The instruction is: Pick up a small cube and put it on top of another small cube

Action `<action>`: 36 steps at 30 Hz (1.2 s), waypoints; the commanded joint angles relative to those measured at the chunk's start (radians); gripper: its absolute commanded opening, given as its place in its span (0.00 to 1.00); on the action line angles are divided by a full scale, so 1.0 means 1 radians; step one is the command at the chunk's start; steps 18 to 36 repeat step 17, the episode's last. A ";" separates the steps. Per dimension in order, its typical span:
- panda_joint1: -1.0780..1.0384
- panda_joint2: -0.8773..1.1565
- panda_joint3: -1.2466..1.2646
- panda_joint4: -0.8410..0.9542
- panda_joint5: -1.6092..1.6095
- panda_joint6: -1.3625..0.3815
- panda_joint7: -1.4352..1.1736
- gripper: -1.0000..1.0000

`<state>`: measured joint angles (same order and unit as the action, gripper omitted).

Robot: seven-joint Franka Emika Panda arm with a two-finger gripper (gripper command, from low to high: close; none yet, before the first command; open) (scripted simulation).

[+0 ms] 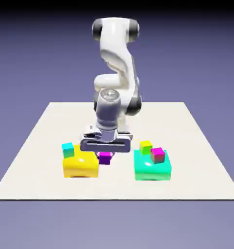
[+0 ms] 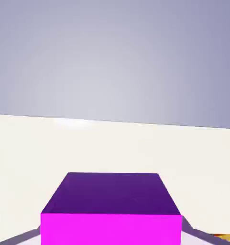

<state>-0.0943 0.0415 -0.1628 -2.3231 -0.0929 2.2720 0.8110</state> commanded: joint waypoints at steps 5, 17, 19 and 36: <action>-0.155 -0.181 -0.112 -0.147 0.035 -0.031 0.140 0.00; -0.196 -0.145 -0.139 -0.223 0.075 0.078 0.151 1.00; -0.196 -0.145 -0.139 -0.223 0.075 0.078 0.151 1.00; -0.196 -0.145 -0.139 -0.223 0.075 0.078 0.151 1.00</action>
